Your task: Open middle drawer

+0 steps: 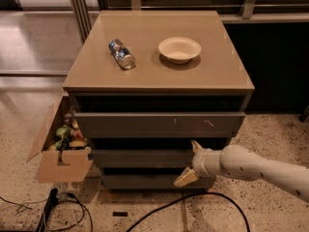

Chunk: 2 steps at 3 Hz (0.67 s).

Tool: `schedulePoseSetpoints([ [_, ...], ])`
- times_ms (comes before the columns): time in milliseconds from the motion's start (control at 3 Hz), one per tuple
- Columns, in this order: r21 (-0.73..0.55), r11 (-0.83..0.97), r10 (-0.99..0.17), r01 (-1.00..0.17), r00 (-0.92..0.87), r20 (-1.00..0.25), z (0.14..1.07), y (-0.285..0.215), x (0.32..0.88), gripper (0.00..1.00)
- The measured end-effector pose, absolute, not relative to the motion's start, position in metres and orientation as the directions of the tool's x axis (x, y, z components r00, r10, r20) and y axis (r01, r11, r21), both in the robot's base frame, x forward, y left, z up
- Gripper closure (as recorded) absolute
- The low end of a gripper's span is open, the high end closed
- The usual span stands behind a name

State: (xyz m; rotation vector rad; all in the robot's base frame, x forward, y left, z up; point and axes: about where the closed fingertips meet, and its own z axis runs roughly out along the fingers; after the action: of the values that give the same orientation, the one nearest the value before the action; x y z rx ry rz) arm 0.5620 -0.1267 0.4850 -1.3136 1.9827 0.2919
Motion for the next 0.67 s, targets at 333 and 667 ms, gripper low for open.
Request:
schedulePoseSetpoints([
  [333, -0.21, 0.462, -0.705, -0.861, -0.214, -0.676, 0.473, -0.128, 0.566, 0.0],
  [667, -0.255, 0.461, -0.711, -0.85, -0.182, -0.679, 0.459, -0.124, 0.582, 0.0],
])
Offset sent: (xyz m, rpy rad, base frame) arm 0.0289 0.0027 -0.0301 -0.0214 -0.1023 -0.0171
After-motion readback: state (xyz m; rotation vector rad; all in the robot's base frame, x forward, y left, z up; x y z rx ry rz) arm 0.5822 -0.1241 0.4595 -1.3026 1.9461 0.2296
